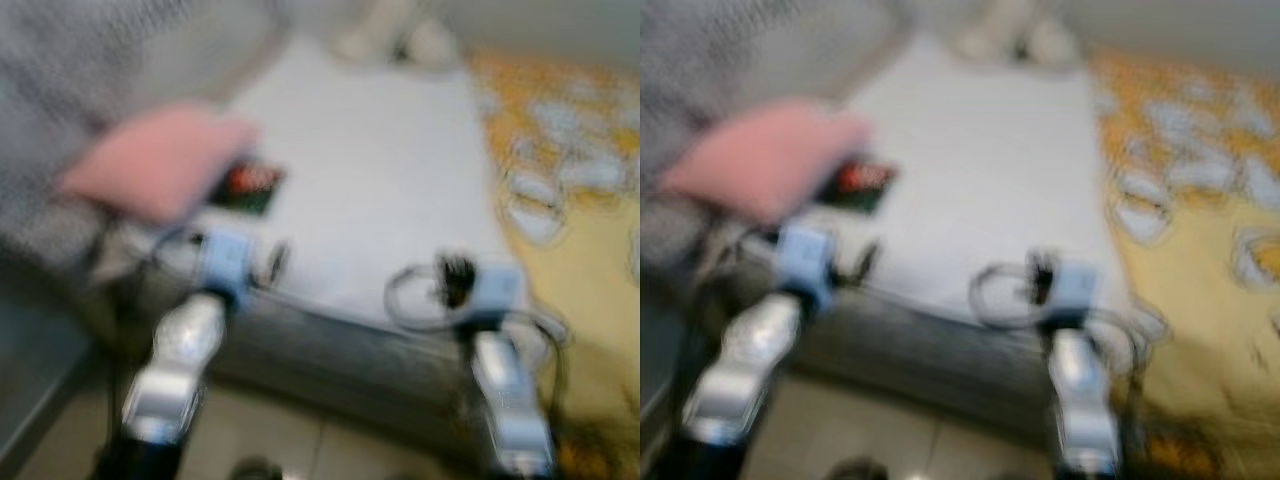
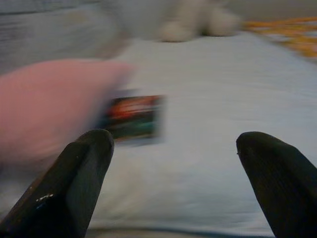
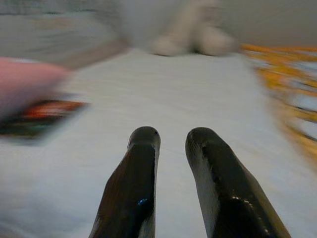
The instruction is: Clean up the room
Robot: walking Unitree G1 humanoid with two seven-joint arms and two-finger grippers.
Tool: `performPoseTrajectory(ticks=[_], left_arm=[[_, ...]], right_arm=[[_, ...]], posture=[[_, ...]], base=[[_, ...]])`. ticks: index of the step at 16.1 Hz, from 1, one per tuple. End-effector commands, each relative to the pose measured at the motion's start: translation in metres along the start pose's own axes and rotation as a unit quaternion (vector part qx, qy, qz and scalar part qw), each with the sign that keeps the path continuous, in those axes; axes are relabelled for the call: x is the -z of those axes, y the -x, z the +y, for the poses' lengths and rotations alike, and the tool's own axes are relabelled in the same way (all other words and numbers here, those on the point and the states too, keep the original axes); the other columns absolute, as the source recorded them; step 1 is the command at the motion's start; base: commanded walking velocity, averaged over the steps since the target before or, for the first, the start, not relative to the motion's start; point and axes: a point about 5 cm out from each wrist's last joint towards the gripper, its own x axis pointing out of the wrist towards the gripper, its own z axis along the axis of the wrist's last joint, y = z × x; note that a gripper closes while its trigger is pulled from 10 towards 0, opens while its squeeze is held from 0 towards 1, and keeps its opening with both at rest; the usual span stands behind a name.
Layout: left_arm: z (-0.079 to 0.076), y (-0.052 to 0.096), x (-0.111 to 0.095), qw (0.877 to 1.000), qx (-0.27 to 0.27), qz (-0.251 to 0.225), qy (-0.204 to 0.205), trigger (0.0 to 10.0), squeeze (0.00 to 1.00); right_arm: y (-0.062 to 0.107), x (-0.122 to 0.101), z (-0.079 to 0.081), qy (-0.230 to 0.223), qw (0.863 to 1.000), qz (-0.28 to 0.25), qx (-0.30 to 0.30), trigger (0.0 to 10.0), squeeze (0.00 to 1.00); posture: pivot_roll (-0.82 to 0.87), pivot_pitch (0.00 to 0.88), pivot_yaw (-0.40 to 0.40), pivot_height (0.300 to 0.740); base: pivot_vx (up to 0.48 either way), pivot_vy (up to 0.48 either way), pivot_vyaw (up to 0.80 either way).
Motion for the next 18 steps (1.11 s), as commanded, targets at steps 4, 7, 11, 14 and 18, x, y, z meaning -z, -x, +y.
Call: performPoseTrajectory(ticks=[4,7,11,14,18], left_arm=[[0.004,0.014,0.008,0.997,-0.066,0.013,0.024,10.0,0.00],[0.004,0.017,0.012,0.997,-0.071,0.020,0.001,10.0,0.00],[0.004,0.015,0.007,0.996,-0.083,0.011,-0.001,10.0,0.00],[0.005,0.014,0.009,0.996,-0.090,0.021,0.022,10.0,0.00],[0.010,0.007,0.009,0.992,-0.116,0.039,0.033,10.0,0.00]], right_arm=[[0.000,0.001,-0.011,0.002,1.000,0.005,0.009,10.0,0.00],[0.003,0.005,-0.013,-0.001,1.000,0.009,0.012,10.0,0.00],[0.004,0.005,-0.012,-0.005,1.000,0.008,0.008,10.0,0.00],[0.006,0.006,-0.012,-0.004,1.000,0.010,0.006,10.0,0.00],[0.003,0.007,-0.005,-0.009,1.000,0.013,-0.017,10.0,0.00]], posture=[[0.02,0.000,0.004,0.710],[0.01,0.000,0.014,0.710],[0.00,0.000,0.021,0.710],[-0.01,0.000,0.023,0.710],[0.00,0.000,0.024,0.710]], base=[[0.000,0.000,0.71],[0.000,0.000,0.69],[0.000,-0.360,0.65],[0.000,-0.480,0.62],[0.000,-0.480,0.61]])
